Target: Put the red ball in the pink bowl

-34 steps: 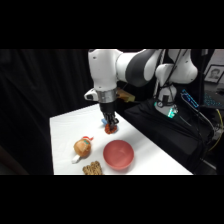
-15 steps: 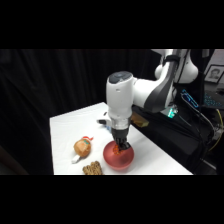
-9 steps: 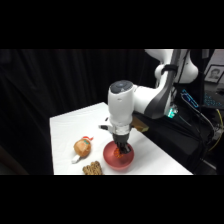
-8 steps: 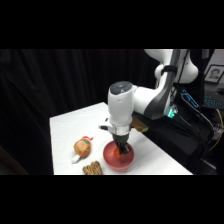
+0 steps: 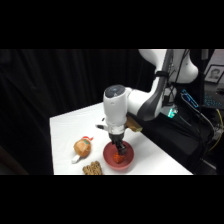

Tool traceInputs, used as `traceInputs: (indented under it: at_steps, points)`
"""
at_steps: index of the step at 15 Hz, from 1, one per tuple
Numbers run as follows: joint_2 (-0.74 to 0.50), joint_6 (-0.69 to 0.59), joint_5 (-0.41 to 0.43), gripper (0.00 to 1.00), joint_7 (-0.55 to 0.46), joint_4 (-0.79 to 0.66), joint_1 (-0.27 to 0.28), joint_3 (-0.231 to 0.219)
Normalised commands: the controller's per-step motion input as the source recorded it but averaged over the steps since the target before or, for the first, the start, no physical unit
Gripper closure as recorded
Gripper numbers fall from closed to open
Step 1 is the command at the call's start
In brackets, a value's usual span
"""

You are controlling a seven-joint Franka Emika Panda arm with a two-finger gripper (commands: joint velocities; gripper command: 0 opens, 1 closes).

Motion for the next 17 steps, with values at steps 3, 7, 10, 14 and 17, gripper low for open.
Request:
traceInputs:
  at_steps: [3,7,10,14,17]
  points:
    - [-0.3,-0.25,0.054,0.0,-0.03,-0.04,-0.018,0.036]
    - [-0.38,-0.38,0.088,0.0,-0.05,-0.06,-0.037,0.085]
    - [-0.34,-0.38,0.084,0.0,-0.05,0.01,-0.079,0.087]
    - [-0.26,-0.34,0.117,0.0,-0.1,0.12,-0.141,0.076]
    - [-0.19,-0.3,0.112,0.0,-0.15,0.17,-0.151,0.063]
